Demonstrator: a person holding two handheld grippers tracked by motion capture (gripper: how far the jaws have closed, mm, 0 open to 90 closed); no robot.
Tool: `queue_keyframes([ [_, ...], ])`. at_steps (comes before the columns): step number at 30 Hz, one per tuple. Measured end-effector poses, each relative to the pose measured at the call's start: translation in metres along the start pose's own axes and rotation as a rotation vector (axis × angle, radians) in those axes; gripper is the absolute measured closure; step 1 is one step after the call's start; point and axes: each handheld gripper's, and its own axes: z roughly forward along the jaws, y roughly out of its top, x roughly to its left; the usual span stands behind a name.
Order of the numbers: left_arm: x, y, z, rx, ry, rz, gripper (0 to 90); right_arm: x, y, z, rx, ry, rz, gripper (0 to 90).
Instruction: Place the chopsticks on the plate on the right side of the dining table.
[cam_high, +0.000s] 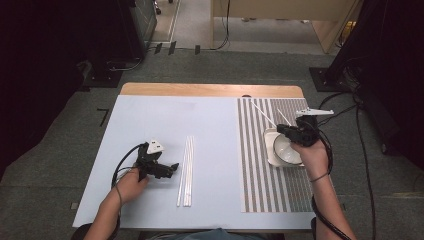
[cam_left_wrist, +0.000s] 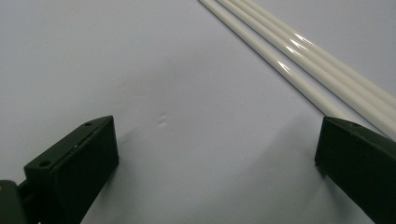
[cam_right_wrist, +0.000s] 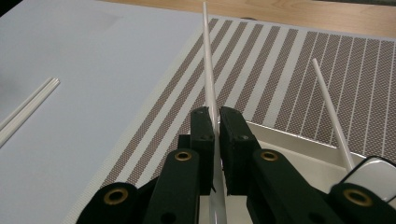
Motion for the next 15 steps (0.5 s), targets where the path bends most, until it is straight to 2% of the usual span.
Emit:
queue_keyframes([
  [15, 0.000, 0.000, 0.000, 0.000, 0.000, 0.000, 0.0, -0.015, -0.002, -0.013, -0.003, -0.005, 0.018, 85.2],
])
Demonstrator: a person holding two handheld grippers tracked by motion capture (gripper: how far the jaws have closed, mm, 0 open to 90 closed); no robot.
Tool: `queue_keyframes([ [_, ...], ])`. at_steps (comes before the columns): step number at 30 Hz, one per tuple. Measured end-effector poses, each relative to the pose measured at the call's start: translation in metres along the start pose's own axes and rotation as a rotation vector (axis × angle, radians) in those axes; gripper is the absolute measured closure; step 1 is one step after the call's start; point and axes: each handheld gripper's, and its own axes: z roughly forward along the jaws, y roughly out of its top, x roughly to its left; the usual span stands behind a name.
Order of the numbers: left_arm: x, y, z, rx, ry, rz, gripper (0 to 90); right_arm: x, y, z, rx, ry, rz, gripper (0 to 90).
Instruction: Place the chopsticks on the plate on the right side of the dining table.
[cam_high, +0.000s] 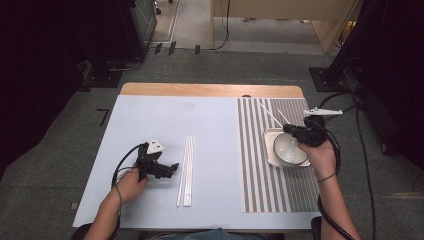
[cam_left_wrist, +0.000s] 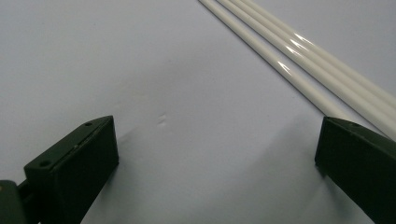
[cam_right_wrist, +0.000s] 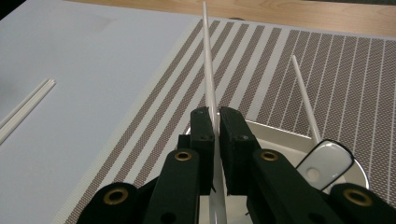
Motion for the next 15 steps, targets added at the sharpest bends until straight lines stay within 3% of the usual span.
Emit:
queue_keyframes([
  [15, 0.000, 0.000, 0.000, 0.000, 0.000, 0.000, 0.0, -0.022, -0.004, -0.016, -0.016, -0.029, 0.026, 85.2],
])
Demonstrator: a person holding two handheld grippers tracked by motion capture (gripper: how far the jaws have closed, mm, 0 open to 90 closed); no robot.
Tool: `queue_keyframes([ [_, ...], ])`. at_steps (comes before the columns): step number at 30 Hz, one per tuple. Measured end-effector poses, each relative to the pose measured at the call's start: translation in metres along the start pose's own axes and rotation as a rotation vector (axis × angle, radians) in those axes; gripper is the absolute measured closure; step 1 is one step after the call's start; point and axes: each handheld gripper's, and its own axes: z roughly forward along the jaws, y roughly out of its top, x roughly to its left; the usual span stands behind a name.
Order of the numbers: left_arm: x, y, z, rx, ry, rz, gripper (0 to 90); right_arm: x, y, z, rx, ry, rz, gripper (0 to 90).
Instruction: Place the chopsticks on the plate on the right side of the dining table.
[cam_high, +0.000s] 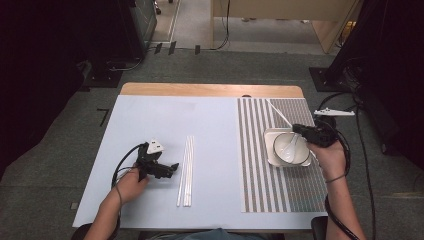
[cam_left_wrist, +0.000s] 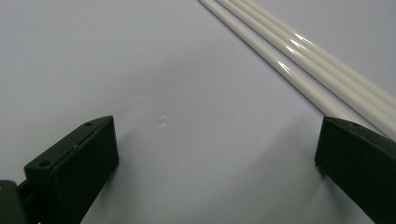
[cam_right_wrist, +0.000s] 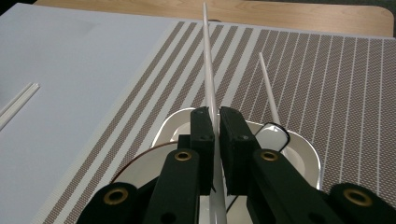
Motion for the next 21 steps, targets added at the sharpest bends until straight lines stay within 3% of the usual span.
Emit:
queue_keyframes([
  [21, 0.000, 0.000, 0.000, 0.000, 0.000, 0.000, 0.0, -0.035, -0.009, -0.022, -0.022, -0.027, 0.047, 85.2],
])
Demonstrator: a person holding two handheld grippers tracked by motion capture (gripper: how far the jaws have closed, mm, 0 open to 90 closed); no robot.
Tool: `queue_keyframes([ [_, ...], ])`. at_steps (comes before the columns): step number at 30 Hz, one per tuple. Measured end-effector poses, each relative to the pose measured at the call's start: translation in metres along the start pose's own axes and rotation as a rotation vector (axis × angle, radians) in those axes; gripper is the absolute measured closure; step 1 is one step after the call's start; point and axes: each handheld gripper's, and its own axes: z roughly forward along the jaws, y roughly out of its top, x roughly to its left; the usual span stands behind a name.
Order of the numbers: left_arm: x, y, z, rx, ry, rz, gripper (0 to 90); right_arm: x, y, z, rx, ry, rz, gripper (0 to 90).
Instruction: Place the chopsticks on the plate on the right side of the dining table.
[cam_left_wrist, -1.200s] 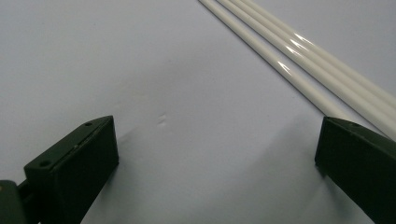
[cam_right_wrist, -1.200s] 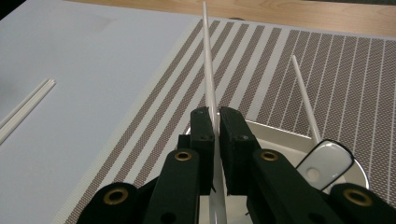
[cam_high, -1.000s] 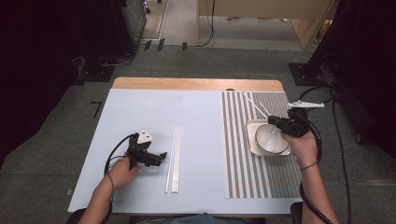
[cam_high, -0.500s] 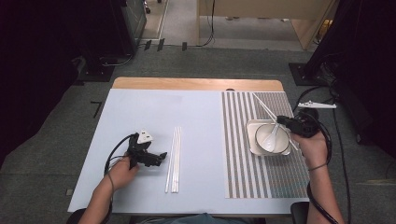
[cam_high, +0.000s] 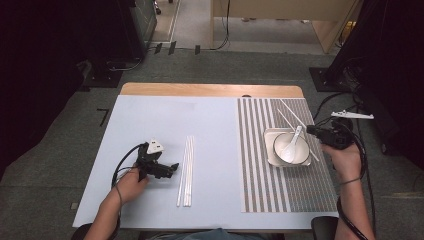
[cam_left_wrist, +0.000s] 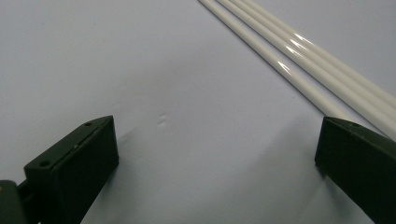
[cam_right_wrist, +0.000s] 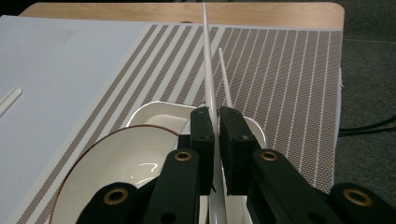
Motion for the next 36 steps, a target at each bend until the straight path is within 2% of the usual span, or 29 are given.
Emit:
queue_keyframes([
  [7, 0.000, 0.000, 0.000, 0.000, 0.000, 0.000, 0.0, -0.014, -0.004, -0.004, -0.011, -0.012, 0.027, 85.2],
  [13, 0.000, 0.000, 0.000, 0.000, 0.000, 0.000, 0.0, -0.024, -0.010, 0.000, -0.005, -0.013, 0.040, 85.2],
  [20, 0.000, 0.000, 0.000, 0.000, 0.000, 0.000, 0.0, -0.025, -0.016, 0.008, 0.022, -0.016, 0.016, 85.2],
  [22, 0.000, 0.000, 0.000, 0.000, 0.000, 0.000, 0.0, -0.027, -0.018, 0.011, 0.025, -0.006, 0.035, 85.2],
  [30, 0.000, 0.000, 0.000, 0.000, 0.000, 0.000, 0.0, -0.032, -0.026, 0.026, 0.047, 0.012, 0.062, 85.2],
  [36, 0.000, 0.000, 0.000, 0.000, 0.000, 0.000, 0.0, -0.032, -0.028, 0.032, 0.060, 0.016, 0.051, 85.2],
])
